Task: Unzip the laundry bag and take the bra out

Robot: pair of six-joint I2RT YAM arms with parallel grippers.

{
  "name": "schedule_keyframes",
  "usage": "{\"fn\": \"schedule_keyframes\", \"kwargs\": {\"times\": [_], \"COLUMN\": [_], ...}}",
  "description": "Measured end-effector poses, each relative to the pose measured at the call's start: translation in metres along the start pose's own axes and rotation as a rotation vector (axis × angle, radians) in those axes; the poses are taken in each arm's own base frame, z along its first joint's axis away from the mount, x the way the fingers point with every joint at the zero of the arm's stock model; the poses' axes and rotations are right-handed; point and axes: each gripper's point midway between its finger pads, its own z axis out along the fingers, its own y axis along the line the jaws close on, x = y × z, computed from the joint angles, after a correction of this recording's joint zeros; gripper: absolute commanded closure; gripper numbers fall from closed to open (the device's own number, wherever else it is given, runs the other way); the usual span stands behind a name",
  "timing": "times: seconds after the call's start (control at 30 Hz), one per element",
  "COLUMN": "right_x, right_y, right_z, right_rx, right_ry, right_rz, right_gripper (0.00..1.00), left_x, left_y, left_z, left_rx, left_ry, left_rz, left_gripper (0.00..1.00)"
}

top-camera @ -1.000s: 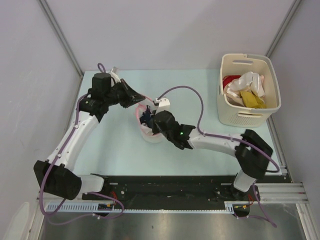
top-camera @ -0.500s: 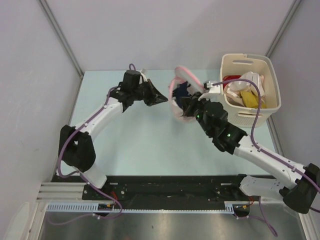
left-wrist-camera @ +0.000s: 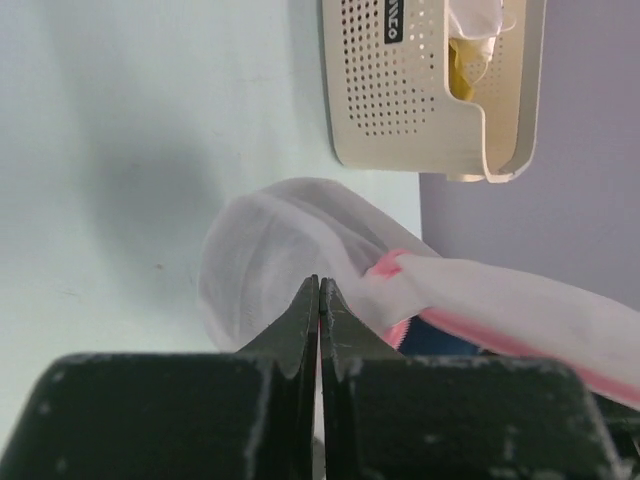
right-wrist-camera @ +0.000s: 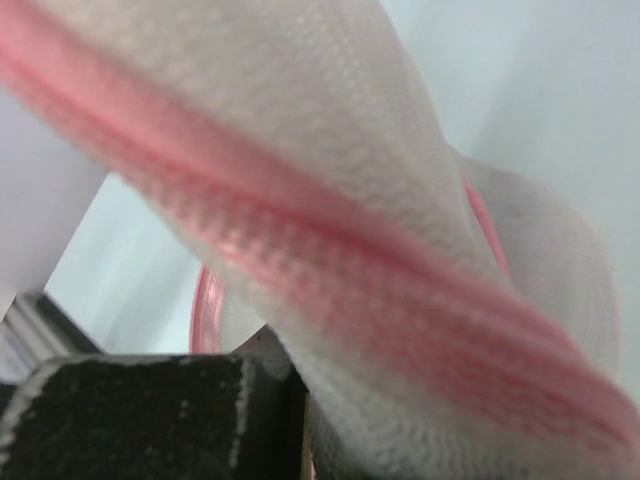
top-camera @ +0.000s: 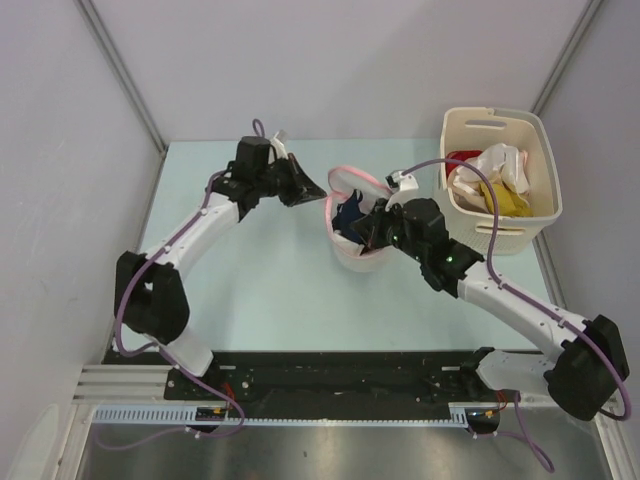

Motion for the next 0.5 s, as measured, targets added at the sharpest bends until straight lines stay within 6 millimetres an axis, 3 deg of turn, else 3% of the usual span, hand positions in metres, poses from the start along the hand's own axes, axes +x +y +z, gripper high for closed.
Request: {"fn": "schedule_keyframes", "kwargs": {"times": [0.07, 0.17, 0.2, 0.23, 0.3, 0.5], "right_x": [0.011, 0.027, 0.034, 0.039, 0.051, 0.073], "right_y": [0.001, 0.002, 0.003, 0.003, 0.004, -0.003], "right_z": [0.003, 0.007, 0.008, 0.009, 0.010, 0.008], "right_rx": [-0.051, -0.125, -0.160, -0.181, -0.251, -0.406], "right_ry": [0.057, 0.138, 0.174, 0.199, 0.262, 0.394], "right_rz": [-0.003, -0.008, -0.008, -0.008, -0.001, 0.055], "right_gripper": [1.00, 1.00, 1.00, 1.00, 1.00, 1.00], "left_x": [-0.011, -0.028, -0.032, -0.034, -0.035, -0.006], "left_y": [0.004, 0.008, 0.009, 0.008, 0.001, -0.020], "left_z": [-0.012, -0.037, -0.048, -0.055, -0.073, -0.103], "left_rx": [0.011, 0.008, 0.001, -0.001, 0.008, 0.148], "left_ry": [-0.020, -0.069, -0.089, -0.101, -0.141, -0.193], "left_rz": [0.079, 0.238, 0.298, 0.353, 0.478, 0.742], "left_gripper": [0.86, 0.49, 0.23, 0.13, 0.03, 0.00]}}
